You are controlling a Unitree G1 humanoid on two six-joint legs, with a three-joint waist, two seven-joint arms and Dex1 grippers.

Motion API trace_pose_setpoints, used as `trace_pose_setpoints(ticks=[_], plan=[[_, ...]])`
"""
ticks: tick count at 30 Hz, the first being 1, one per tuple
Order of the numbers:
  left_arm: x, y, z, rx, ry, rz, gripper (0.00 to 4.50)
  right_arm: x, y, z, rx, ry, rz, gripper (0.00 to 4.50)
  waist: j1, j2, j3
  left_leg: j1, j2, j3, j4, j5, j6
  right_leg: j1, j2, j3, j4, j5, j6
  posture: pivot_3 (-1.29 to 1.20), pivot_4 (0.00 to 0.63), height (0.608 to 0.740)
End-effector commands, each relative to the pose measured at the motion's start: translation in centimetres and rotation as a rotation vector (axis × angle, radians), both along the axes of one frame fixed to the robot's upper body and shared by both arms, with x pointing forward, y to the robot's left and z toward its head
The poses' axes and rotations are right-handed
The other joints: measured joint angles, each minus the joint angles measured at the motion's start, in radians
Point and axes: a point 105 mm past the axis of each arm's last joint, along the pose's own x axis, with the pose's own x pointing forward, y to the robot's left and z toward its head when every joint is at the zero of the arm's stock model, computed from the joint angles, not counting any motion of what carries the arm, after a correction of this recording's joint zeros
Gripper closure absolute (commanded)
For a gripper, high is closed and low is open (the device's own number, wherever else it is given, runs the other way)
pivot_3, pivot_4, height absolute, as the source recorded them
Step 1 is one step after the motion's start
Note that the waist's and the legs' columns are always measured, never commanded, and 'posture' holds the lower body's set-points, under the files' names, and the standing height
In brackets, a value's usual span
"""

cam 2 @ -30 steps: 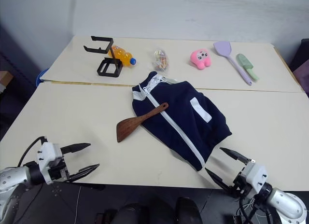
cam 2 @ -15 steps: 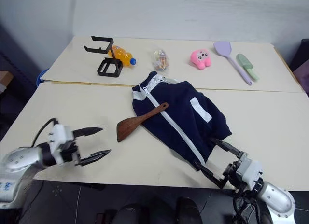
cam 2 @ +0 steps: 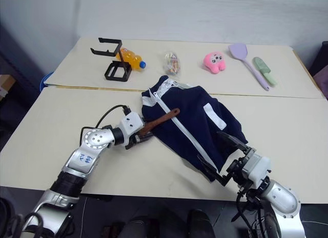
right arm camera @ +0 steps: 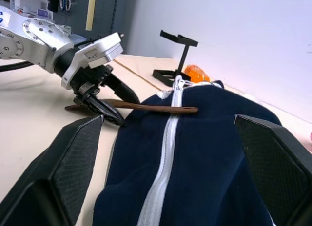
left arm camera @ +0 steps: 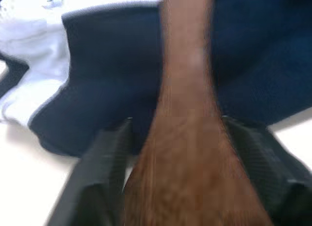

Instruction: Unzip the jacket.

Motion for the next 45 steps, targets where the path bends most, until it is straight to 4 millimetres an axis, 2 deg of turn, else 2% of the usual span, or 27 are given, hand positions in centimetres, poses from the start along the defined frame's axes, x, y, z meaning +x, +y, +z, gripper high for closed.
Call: trace_pose_setpoints(ticks=[1, 3, 7, 9, 11, 13, 15, 17, 20, 24, 28, 29, 34, 36, 39, 41, 42, 45], plan=[[0.6, 1.0, 0.7, -0.068, -0.034, 0.065, 2.7, -0.2, 0.4, 1.0, 0.006, -0.042, 0.006, 0.0, 0.008, 0.0, 0.0, 0.0, 0.0, 0.0, 0.0, 0.0, 0.0, 0.001, -0.001, 0.0, 0.0, 0.0, 0.0, 0.0, 0.15, 0.74], [0.5, 2.8, 0.8, -0.109, -0.021, 0.116, 3.12, -0.2, 0.6, 0.9, 0.01, -0.042, 0.017, 0.0, 0.011, 0.0, 0.0, 0.001, 0.0, 0.0, 0.001, 0.001, 0.001, 0.001, -0.002, 0.001, 0.0, 0.0, 0.001, 0.0, 0.15, 0.74], [-0.1, 8.1, 0.7, -0.199, -0.005, 0.306, 3.66, -0.2, 1.5, 0.9, 0.014, -0.07, 0.096, 0.0, 0.0, 0.002, -0.002, 0.002, 0.001, -0.001, 0.001, 0.0, 0.0, 0.002, -0.004, 0.004, 0.0, 0.0, 0.001, 0.0, 0.15, 0.74], [-0.5, 12.0, 0.7, -0.195, -0.038, 0.459, 3.88, -0.8, 3.1, 0.4, -0.1, -0.111, 0.225, 0.0, -0.009, 0.002, -0.002, 0.002, 0.002, -0.001, 0.001, 0.0, -0.001, 0.002, -0.004, 0.005, 0.0, 0.0, 0.0, 0.0, 0.15, 0.74], [-1.5, 17.7, 1.0, -0.189, -0.068, 0.698, 4.36, -0.9, 4.4, 0.2, -0.134, -0.133, 0.314, 0.0, -0.017, 0.001, -0.002, 0.002, 0.002, -0.002, 0.001, 0.0, -0.001, 0.003, -0.003, 0.004, 0.0, 0.0, 0.0, 0.0, 0.15, 0.74], [-3.0, 22.4, 0.9, -0.173, -0.056, 0.877, 4.46, -0.9, 5.4, 0.1, -0.142, -0.134, 0.378, 0.0, -0.035, -0.002, -0.003, 0.002, 0.004, -0.002, 0.001, 0.001, -0.002, 0.003, -0.003, 0.004, 0.0, 0.0, 0.0, 0.0, 0.15, 0.74], [-4.2, 24.7, 0.5, -0.144, -0.015, 0.948, 4.46, -0.7, 5.9, 0.0, -0.135, -0.129, 0.405, 0.0, -0.045, -0.002, -0.003, 0.003, 0.007, -0.002, 0.001, 0.0, -0.005, 0.003, -0.001, 0.005, 0.001, -0.001, -0.002, 0.0, 0.15, 0.74], [-4.9, 26.0, 0.5, -0.104, -0.017, 0.971, 4.46, -0.4, 6.1, 0.0, -0.121, -0.124, 0.41, 0.0, -0.045, -0.002, -0.003, 0.004, 0.008, -0.002, -0.001, 0.0, -0.007, 0.002, -0.001, 0.004, 0.002, -0.002, -0.004, 0.0, 0.15, 0.74], [-5.4, 27.9, 0.8, -0.123, -0.011, 1.046, 4.46, 0.0, 6.0, 0.0, -0.105, -0.111, 0.401, 0.0, -0.039, -0.002, -0.003, 0.004, 0.008, -0.002, -0.001, 0.0, -0.007, 0.001, -0.002, 0.004, 0.002, -0.002, -0.004, 0.0, 0.15, 0.74], [-6.7, 31.5, 0.7, -0.15, 0.028, 1.221, 4.46, 0.2, 5.4, 0.0, -0.105, -0.096, 0.375, 0.0, -0.042, -0.002, -0.003, 0.003, 0.008, -0.002, -0.001, 0.0, -0.008, 0.001, -0.002, 0.004, 0.002, -0.002, -0.004, 0.0, 0.15, 0.74], [-7.3, 32.6, -0.1, -0.122, 0.11, 1.277, 4.46, 0.5, 5.1, 0.4, -0.085, -0.088, 0.349, 0.0, -0.052, -0.002, -0.003, 0.004, 0.01, 0.0, -0.002, -0.002, -0.01, -0.001, 0.0, 0.004, 0.004, -0.003, -0.006, 0.0, 0.15, 0.74], [-7.3, 32.7, -0.2, -0.12, 0.125, 1.278, 3.9, 0.5, 5.1, 0.4, -0.083, -0.085, 0.346, 0.0, -0.052, -0.002, -0.003, 0.005, 0.01, 0.0, -0.002, -0.002, -0.011, -0.001, 0.0, 0.004, 0.005, -0.003, -0.006, 0.0, 0.15, 0.74], [-6.7, 32.3, 1.2, -0.151, 0.064, 1.266, 2.45, 0.7, 5.2, 1.5, -0.067, -0.084, 0.322, 0.0, -0.037, -0.009, -0.002, 0.001, 0.011, 0.001, -0.001, -0.002, -0.011, -0.005, -0.001, 0.002, 0.005, -0.004, -0.007, 0.0, 0.15, 0.74], [-6.0, 30.9, 2.4, -0.163, -0.003, 1.185, 1.65, 0.9, 5.1, 1.8, -0.079, -0.076, 0.301, 0.0, -0.024, -0.01, -0.002, 0.0, 0.01, -0.001, -0.001, -0.002, -0.01, -0.004, -0.002, 0.001, 0.005, -0.004, -0.007, 0.0, 0.15, 0.74], [-5.1, 28.4, 4.4, -0.222, -0.108, 1.028, 0.9, 1.3, 4.6, 2.1, -0.104, -0.051, 0.247, 0.0, -0.011, -0.01, -0.002, 0.0, 0.009, -0.002, -0.001, -0.003, -0.009, -0.004, -0.004, 0.001, 0.004, -0.004, -0.007, 0.0, 0.15, 0.74], [-4.9, 27.5, 5.1, -0.277, -0.136, 0.956, 0.22, 1.7, 4.2, 2.1, -0.111, -0.026, 0.206, 0.0, -0.011, -0.01, -0.002, 0.0, 0.008, -0.003, -0.001, -0.003, -0.009, -0.003, -0.004, 0.0, 0.003, -0.003, -0.007, 0.0, 0.15, 0.74], [-4.9, 26.4, 5.9, -0.292, -0.179, 0.87, 0.02, 1.9, 3.9, 2.0, -0.131, 0.009, 0.178, 0.0, -0.012, -0.01, -0.002, 0.0, 0.008, -0.003, -0.001, -0.003, -0.009, -0.003, -0.004, 0.0, 0.003, -0.003, -0.007, 0.0, 0.15, 0.74], [-5.0, 23.3, 7.6, -0.248, -0.271, 0.637, 0.02, 2.1, 3.7, 1.3, -0.213, 0.088, 0.112, 0.0, -0.014, -0.01, -0.002, 0.0, 0.009, -0.003, -0.001, -0.003, -0.009, -0.003, -0.004, -0.001, 0.003, -0.003, -0.007, 0.0, 0.15, 0.74]])
